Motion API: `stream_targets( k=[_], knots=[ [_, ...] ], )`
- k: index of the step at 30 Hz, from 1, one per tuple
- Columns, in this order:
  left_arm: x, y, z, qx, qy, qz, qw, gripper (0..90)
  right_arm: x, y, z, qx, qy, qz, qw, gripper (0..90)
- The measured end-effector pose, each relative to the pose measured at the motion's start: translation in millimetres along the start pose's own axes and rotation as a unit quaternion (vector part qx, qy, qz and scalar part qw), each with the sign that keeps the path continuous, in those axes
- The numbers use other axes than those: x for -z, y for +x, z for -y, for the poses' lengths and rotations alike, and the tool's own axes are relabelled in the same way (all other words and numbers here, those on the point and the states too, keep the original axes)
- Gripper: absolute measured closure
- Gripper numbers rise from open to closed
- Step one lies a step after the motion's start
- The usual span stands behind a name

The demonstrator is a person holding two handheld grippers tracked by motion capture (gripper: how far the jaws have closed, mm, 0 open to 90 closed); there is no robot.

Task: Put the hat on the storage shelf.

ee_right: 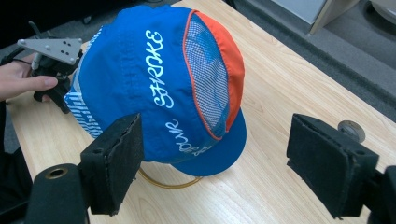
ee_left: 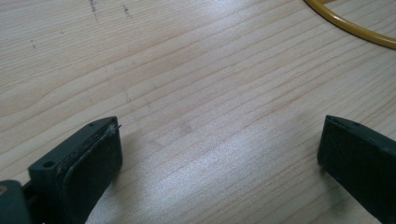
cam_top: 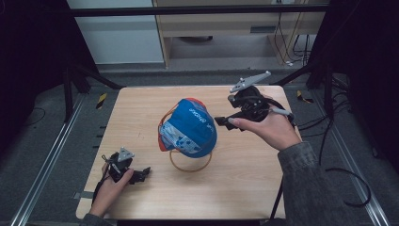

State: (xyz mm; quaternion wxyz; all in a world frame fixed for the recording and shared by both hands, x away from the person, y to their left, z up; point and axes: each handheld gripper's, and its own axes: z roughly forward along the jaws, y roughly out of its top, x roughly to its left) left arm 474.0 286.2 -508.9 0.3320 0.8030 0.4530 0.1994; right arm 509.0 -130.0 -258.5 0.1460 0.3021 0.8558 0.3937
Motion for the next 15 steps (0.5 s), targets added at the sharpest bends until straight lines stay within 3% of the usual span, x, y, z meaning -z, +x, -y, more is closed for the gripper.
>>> stream_targets(
  k=[10, 15],
  knots=[
    [0.0, -0.2, 0.1, 0.002, 0.000, 0.000, 1.0000, 0.0, 7.3, -6.5, 17.0, -0.014, -0.006, 0.008, 0.9999, 17.3],
    [0.0, -0.2, 0.1, 0.001, 0.000, 0.000, 1.0000, 0.0, 9.3, -8.9, 26.2, -0.019, -0.010, 0.017, 0.9996, 10.4]
  ],
)
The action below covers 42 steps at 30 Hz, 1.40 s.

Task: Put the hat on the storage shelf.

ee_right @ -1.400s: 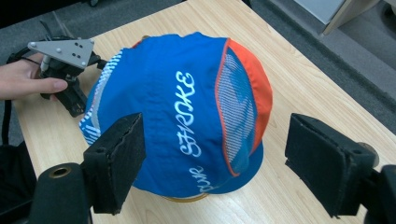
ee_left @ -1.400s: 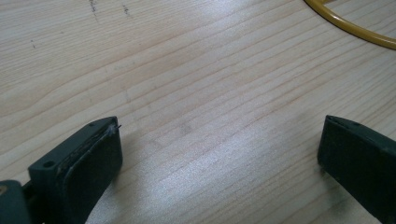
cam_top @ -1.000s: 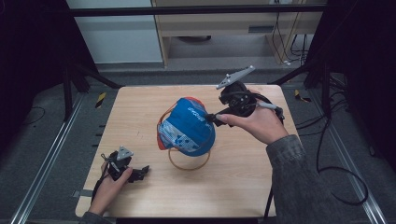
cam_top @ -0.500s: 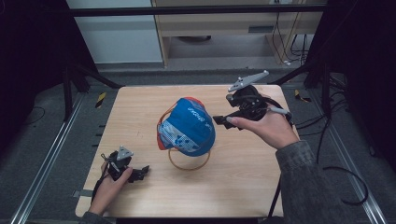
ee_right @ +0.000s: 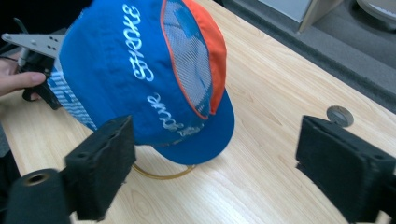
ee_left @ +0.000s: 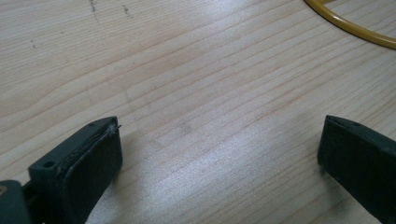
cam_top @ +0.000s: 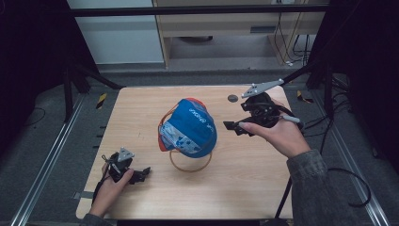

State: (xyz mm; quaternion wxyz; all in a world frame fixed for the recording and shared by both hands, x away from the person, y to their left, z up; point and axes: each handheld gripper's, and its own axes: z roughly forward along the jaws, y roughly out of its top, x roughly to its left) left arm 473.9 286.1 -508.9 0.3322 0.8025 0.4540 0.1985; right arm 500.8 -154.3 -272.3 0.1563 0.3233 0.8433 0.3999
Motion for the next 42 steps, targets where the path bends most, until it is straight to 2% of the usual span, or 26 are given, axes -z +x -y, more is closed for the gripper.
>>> stream_targets(
  k=[11, 17, 22, 28, 37, 42],
  knots=[
    [0.1, -0.1, 0.0, 0.000, 0.001, -0.001, 1.0000, 0.0, 7.2, -9.2, 22.5, -0.008, -0.020, 0.007, 0.9997, 5.6],
    [0.3, -0.2, 0.0, -0.002, 0.001, -0.002, 1.0000, 0.0, 10.8, -13.4, 32.4, -0.019, -0.023, 0.015, 0.9994, 5.8],
    [0.3, -0.3, 0.1, -0.001, 0.001, -0.002, 1.0000, 0.0, 13.3, -12.1, 34.7, -0.017, -0.025, 0.017, 0.9994, 6.1],
    [0.3, -0.2, 0.0, -0.001, 0.001, -0.002, 1.0000, 0.0, 15.4, -10.5, 44.1, -0.016, -0.024, 0.036, 0.9990, 9.8],
    [0.2, -0.3, 0.0, -0.001, 0.001, -0.002, 1.0000, 0.0, 7.1, -6.9, 72.3, -0.004, -0.029, 0.053, 0.9981, 10.9],
    [0.2, -0.3, 0.0, -0.001, 0.001, -0.002, 1.0000, 0.0, -2.4, -5.8, 91.9, -0.010, -0.024, 0.053, 0.9983, 11.8]
  ],
)
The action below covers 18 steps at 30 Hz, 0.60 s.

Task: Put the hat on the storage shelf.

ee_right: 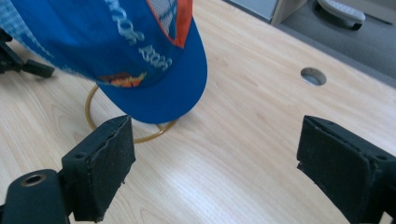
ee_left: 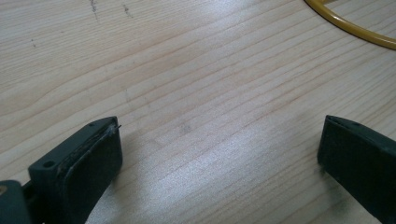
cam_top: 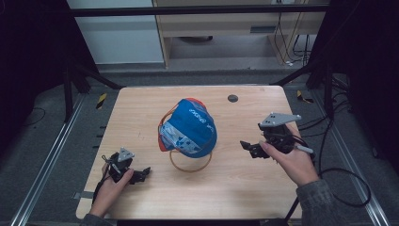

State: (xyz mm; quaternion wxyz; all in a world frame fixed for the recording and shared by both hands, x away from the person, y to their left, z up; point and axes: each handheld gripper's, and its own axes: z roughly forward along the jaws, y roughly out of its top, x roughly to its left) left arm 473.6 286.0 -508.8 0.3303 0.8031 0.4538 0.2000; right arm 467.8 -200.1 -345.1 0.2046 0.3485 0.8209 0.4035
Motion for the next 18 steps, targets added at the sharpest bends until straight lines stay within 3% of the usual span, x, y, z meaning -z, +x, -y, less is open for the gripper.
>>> stream_targets(
  k=[5, 18],
  knots=[
    [0.0, 0.0, 0.0, 0.000, 0.000, 0.000, 1.0000, 0.0, -8.9, 0.0, 20.1, -0.005, 0.013, 0.005, 0.9999, 12.7],
    [0.0, 0.0, 0.0, 0.000, 0.000, 0.000, 1.0000, 0.0, -24.8, -11.0, 63.4, -0.048, 0.017, 0.014, 0.9986, 13.7]
  ],
)
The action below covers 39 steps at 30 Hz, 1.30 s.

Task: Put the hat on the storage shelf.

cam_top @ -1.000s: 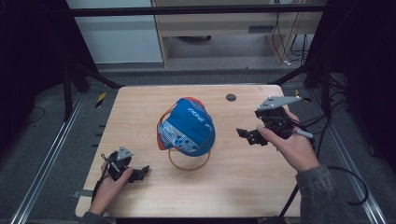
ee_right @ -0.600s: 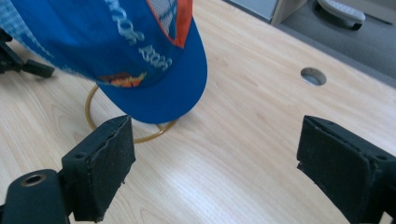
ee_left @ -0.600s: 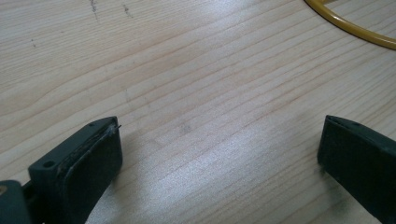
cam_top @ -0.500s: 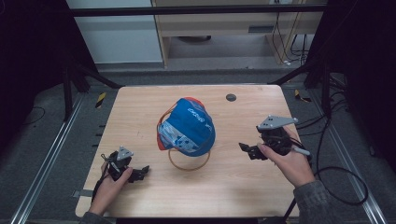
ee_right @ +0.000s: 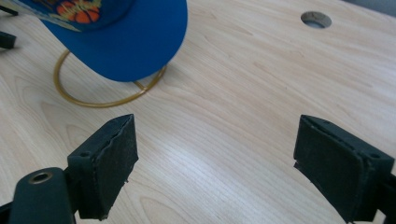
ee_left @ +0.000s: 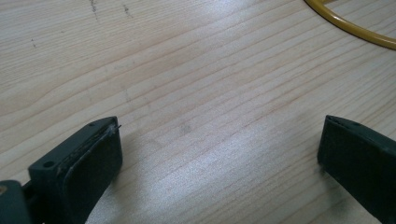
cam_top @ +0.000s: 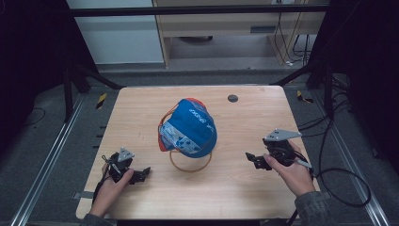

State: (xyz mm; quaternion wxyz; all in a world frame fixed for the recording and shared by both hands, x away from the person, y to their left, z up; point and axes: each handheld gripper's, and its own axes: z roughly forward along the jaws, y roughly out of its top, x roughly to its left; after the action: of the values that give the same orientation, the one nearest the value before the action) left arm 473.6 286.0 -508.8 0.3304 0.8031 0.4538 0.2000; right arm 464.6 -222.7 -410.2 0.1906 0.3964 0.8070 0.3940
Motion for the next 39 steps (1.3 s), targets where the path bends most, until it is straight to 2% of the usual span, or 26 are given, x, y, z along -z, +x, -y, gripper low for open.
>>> stream_targets(
  k=[10, 16, 25, 31, 39],
  knots=[
    [0.0, 0.0, 0.0, 0.000, 0.000, 0.000, 1.0000, 0.0, -11.2, -13.9, 29.4, -0.029, 0.016, 0.018, 0.9993, 13.6],
    [0.0, 0.0, 0.0, 0.000, 0.000, 0.000, 1.0000, 0.0, -15.0, -21.5, 42.6, -0.041, 0.016, 0.027, 0.9987, 13.6],
    [0.0, 0.0, 0.0, 0.000, 0.000, 0.000, 1.0000, 0.0, -21.0, -23.1, 56.7, -0.057, 0.021, 0.032, 0.9976, 13.1],
    [0.0, 0.0, 0.0, 0.000, 0.000, 0.000, 1.0000, 0.0, -23.4, -23.9, 62.8, -0.059, 0.019, 0.033, 0.9975, 12.7],
    [0.0, -0.2, 0.0, 0.001, 0.000, 0.000, 1.0000, 0.0, -30.3, -18.7, 72.2, -0.069, 0.021, 0.032, 0.9969, 11.8]
  ],
)
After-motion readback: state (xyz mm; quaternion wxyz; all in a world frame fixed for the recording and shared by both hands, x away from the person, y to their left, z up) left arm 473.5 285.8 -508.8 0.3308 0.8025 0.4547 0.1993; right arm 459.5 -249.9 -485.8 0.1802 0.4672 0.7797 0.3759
